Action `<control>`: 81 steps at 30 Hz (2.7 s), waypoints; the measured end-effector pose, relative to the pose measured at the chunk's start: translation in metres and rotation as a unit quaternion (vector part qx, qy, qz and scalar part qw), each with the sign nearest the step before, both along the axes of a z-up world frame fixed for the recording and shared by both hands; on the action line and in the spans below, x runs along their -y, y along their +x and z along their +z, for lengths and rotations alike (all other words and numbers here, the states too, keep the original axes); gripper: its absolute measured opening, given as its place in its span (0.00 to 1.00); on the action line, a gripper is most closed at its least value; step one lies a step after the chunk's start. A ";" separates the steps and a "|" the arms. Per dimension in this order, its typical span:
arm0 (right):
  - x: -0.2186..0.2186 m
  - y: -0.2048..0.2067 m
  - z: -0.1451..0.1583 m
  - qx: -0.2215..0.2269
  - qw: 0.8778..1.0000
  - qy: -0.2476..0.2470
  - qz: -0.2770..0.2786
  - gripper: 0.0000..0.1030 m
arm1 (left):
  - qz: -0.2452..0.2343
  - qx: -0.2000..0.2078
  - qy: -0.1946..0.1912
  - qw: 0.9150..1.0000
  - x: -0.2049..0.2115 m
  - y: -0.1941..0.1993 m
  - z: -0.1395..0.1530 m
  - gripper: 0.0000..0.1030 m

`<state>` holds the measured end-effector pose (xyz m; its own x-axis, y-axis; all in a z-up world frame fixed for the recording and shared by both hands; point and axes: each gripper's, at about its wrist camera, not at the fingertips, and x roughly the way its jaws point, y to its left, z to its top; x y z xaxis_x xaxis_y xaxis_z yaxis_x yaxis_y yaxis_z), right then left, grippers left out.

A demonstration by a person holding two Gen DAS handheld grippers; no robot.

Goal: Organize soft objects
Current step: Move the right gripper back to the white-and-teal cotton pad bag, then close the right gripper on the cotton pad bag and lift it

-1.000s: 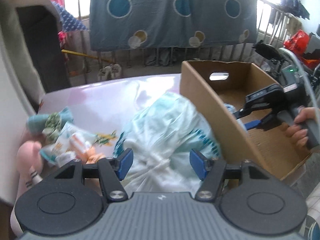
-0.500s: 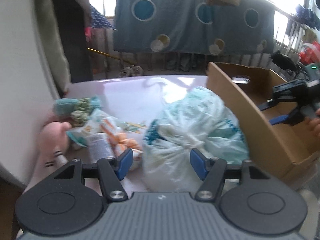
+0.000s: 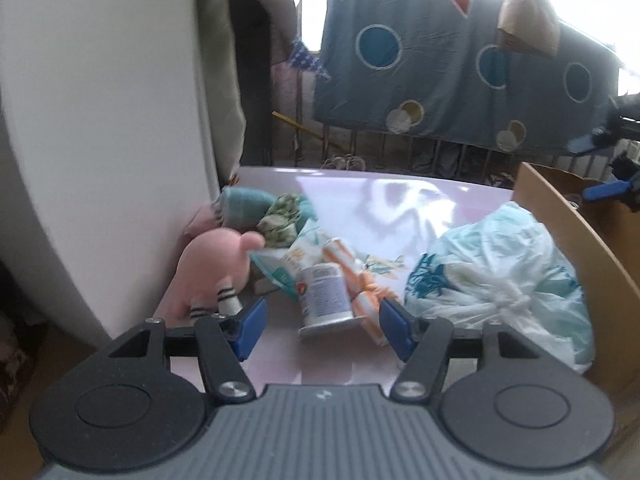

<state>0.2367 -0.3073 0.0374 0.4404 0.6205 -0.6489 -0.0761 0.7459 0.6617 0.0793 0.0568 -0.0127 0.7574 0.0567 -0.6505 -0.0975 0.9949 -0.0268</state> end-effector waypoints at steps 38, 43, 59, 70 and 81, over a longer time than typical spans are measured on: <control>-0.252 0.128 -0.131 -0.046 0.968 -0.044 0.243 0.49 | 0.106 -0.055 -0.206 0.971 -0.068 0.120 -0.080 0.12; -0.253 0.104 -0.096 0.011 0.964 -0.057 0.261 0.42 | 0.087 -0.022 -0.189 0.978 -0.058 0.111 -0.056 0.12; -0.186 0.046 0.007 0.105 0.975 -0.044 0.192 0.28 | 0.030 0.029 -0.147 0.988 -0.031 0.066 0.009 0.23; 0.104 -0.012 0.017 0.084 0.970 0.116 -0.195 0.29 | -0.039 0.025 -0.101 0.994 0.015 0.035 0.007 0.57; 0.197 0.010 -0.113 -0.042 0.882 0.197 -0.426 0.30 | -0.039 -0.002 -0.076 0.996 0.026 0.027 -0.006 0.59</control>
<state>0.2470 -0.5043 -0.0753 0.8172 0.2716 -0.5084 0.4620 0.2188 0.8595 0.1062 0.0307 -0.0190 0.7530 -0.1026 -0.6500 -0.0199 0.9838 -0.1783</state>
